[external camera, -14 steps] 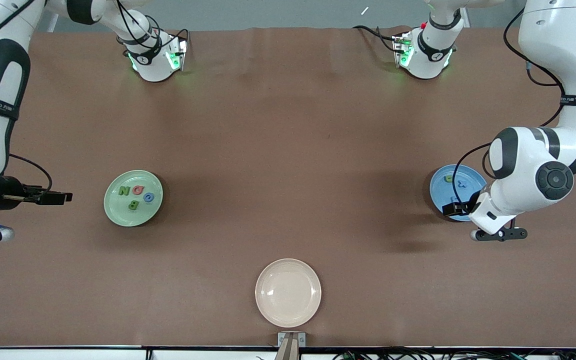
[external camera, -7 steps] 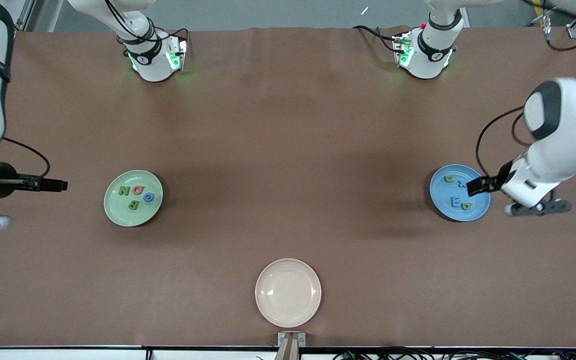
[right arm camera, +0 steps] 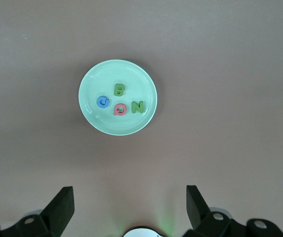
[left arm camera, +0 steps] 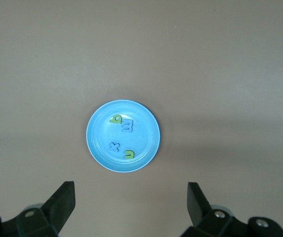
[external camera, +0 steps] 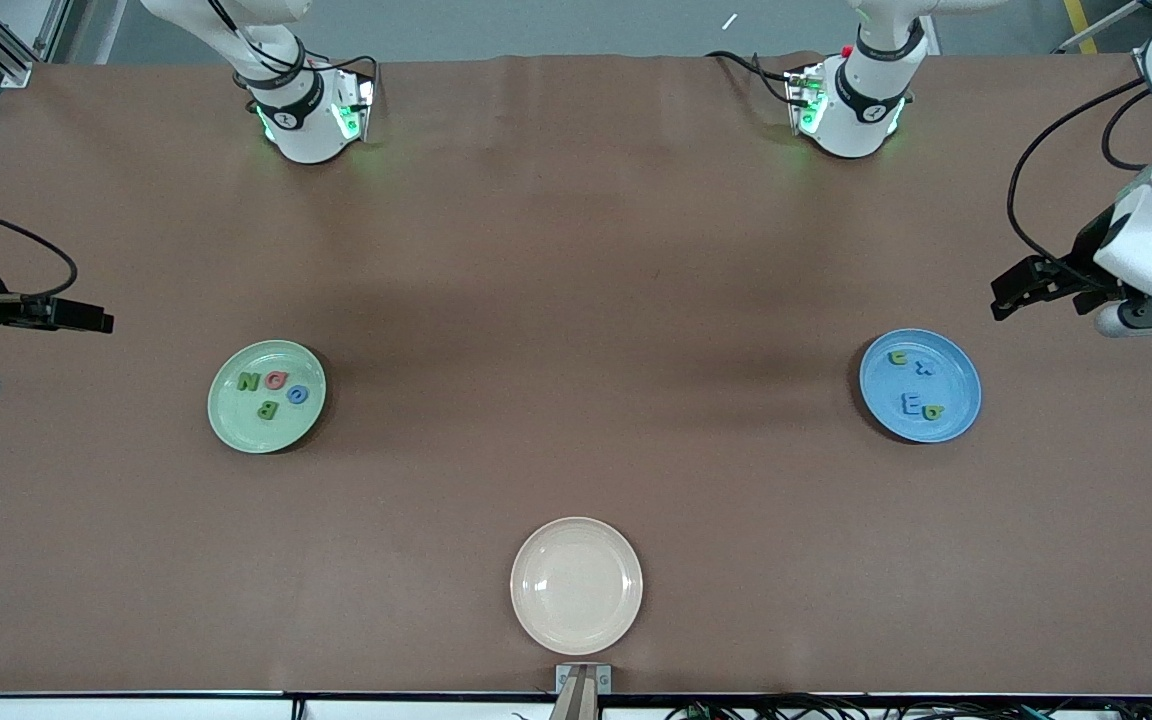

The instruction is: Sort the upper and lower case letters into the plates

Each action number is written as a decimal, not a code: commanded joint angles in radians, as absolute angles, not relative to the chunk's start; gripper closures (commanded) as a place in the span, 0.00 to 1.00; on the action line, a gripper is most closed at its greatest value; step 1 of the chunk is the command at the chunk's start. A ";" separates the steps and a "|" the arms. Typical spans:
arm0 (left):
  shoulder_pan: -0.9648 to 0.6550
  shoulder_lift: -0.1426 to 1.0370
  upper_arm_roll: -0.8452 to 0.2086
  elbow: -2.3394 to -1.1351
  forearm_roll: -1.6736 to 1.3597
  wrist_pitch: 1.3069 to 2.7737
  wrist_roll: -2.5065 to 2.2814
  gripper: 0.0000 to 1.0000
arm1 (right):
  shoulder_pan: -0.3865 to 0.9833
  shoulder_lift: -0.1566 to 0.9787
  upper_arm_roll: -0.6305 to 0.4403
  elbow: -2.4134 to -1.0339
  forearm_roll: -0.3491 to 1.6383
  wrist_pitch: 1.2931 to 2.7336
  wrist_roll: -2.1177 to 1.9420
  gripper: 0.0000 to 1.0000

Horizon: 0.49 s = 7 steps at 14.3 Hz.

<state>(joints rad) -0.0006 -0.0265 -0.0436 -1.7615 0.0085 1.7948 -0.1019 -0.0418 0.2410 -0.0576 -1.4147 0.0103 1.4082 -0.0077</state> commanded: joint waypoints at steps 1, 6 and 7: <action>0.003 -0.012 -0.049 -1.689 -0.009 1.750 -0.083 0.00 | -0.069 0.167 -0.026 -1.491 -0.012 1.431 0.003 0.00; 0.000 0.040 -0.049 -1.565 -0.011 1.741 -0.081 0.00 | -0.052 0.161 -0.034 -1.494 -0.006 1.427 -0.005 0.00; 0.002 0.051 -0.049 -1.548 -0.011 1.741 -0.081 0.00 | -0.045 0.161 -0.040 -1.494 -0.006 1.427 -0.005 0.00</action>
